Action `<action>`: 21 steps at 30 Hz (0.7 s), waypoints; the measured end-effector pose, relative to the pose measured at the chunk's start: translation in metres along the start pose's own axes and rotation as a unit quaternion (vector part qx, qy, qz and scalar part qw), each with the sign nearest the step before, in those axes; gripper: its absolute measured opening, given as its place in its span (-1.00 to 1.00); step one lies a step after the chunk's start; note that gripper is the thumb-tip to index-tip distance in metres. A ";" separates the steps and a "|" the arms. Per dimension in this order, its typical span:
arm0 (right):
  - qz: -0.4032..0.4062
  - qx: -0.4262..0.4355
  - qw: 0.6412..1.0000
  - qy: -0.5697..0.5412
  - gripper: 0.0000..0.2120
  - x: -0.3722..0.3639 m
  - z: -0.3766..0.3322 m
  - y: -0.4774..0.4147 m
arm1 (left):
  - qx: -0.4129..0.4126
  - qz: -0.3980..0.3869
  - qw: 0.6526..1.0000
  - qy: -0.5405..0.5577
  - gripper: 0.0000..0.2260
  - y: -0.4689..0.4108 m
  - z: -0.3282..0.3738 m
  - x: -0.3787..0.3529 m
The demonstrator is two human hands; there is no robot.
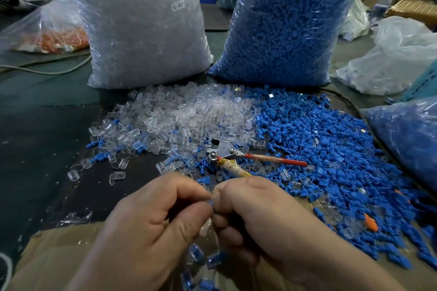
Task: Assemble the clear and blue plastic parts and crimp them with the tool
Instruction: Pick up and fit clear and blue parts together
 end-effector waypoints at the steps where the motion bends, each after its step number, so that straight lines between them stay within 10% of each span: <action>1: 0.023 0.013 0.996 0.086 -0.78 0.003 0.000 0.000 | 0.016 -0.010 0.999 -0.027 -0.79 0.000 -0.001 0.003; 8: 0.161 0.076 0.817 0.548 -0.73 0.012 0.008 -0.004 | 0.080 -0.116 0.973 -0.183 -0.92 -0.002 -0.010 0.011; 14: 0.196 0.122 0.780 0.581 -0.73 0.007 0.021 -0.013 | 0.051 -0.209 0.956 -0.202 -0.75 0.001 -0.006 0.002; 21: 0.205 0.161 0.773 0.578 -0.57 0.001 0.025 -0.027 | 0.102 -0.029 0.964 -0.244 -0.77 -0.004 -0.021 0.002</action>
Point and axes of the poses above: each hand's wrist, its own y-axis away from the middle knuckle, its own x-axis out of the back of the hand, z = x × y, the point moved 1 cm from there along -y, towards the middle knuckle, and after that the axes turned 4 degrees about y, right-handed, at the moved point
